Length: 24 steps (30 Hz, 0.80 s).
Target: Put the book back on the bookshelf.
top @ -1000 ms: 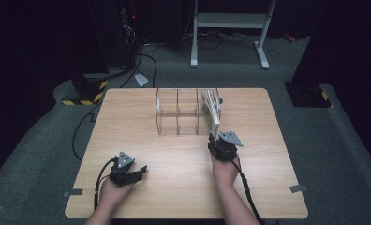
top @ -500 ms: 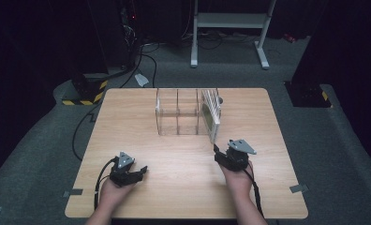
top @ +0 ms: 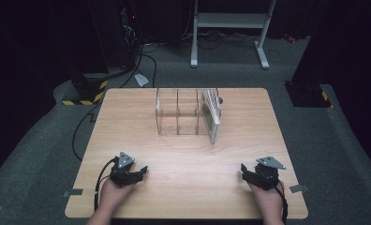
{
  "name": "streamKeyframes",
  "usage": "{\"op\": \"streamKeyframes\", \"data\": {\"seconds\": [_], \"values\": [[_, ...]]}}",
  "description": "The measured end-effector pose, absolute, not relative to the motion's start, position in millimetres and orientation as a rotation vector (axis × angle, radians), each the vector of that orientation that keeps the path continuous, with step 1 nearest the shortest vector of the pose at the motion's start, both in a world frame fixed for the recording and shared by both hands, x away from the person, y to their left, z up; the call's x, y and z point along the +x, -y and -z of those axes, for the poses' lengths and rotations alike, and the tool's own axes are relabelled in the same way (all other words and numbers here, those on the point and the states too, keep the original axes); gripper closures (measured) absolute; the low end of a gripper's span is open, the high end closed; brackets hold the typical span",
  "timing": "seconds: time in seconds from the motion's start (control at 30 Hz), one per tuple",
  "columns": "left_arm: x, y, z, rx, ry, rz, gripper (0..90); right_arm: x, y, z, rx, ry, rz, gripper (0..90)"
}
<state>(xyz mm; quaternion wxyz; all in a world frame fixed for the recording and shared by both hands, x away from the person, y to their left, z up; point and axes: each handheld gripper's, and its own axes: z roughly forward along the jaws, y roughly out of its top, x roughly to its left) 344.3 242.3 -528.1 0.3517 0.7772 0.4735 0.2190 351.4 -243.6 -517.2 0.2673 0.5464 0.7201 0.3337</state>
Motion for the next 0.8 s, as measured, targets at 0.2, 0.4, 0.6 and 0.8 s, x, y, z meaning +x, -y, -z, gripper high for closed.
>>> {"op": "streamKeyframes", "data": {"seconds": [0.2,0.4,0.6,0.8], "values": [[344.7,-242.1,528.3,2.006,-1.237,-0.569,30.9,348.0,257.8,524.0,1.522,-2.012,-0.824,15.3],[345.6,-241.7,528.4,1.998,-1.257,-0.572,28.1,349.2,253.4,523.9,1.559,-1.986,-0.820,14.6],[346.4,-242.5,528.1,1.994,-1.268,-0.573,27.9,353.8,245.1,524.2,1.518,-2.019,-0.824,15.0],[346.4,-240.8,528.4,2.009,-1.249,-0.571,25.4,354.7,241.2,524.3,1.522,-2.016,-0.826,15.0]]}}
